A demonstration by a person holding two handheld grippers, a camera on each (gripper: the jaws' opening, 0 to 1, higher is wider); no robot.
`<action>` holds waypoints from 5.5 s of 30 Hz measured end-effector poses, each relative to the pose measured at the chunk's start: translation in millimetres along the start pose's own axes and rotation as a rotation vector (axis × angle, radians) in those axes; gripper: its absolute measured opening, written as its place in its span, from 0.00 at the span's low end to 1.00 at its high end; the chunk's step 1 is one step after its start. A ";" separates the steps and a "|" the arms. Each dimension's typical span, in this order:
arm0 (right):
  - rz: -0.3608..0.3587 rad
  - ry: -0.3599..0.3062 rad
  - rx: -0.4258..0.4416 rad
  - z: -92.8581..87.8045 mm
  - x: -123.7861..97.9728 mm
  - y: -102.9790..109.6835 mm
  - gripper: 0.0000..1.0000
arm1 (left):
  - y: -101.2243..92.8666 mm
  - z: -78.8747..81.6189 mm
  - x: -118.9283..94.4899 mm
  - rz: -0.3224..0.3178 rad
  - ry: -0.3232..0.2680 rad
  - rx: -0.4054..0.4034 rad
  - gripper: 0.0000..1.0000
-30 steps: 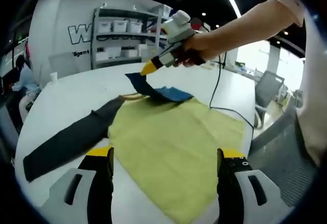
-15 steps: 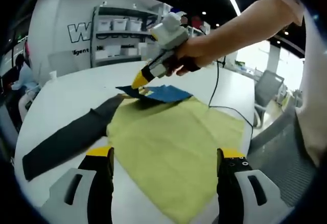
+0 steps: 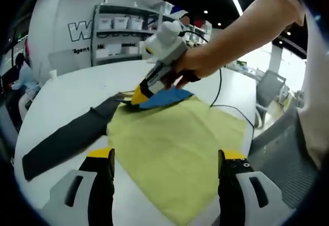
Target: Fold the garment on the visible template until the final outline fits inside the template.
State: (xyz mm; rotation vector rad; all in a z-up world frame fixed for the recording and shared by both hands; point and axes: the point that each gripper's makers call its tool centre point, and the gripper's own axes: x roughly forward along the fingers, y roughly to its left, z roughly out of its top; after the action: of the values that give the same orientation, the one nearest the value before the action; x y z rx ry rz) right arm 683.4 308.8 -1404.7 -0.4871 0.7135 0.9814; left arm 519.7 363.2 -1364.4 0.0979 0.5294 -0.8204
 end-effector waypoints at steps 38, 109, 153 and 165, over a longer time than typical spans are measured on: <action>-0.005 -0.085 0.082 -17.2 -41.5 13.0 0.14 | 14.9 0.9 -3.4 0.008 0.005 -0.025 0.83; -0.147 -0.280 0.276 -111.6 -191.5 12.7 0.43 | 260.3 -71.6 -101.6 0.619 -0.014 -0.632 0.54; -0.240 -0.281 0.303 -119.1 -219.1 17.7 0.39 | 285.0 -74.1 -109.2 0.686 -0.059 -0.741 0.02; -0.245 -0.309 0.310 -118.2 -220.5 17.4 0.39 | 285.3 -23.1 -113.9 0.647 -0.155 -0.667 0.01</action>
State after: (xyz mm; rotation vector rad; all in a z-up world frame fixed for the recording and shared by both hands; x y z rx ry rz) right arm 550.3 112.2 -1323.9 -0.1406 0.5008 0.6804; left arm 651.5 641.7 -1362.6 -0.3905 0.5556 0.0040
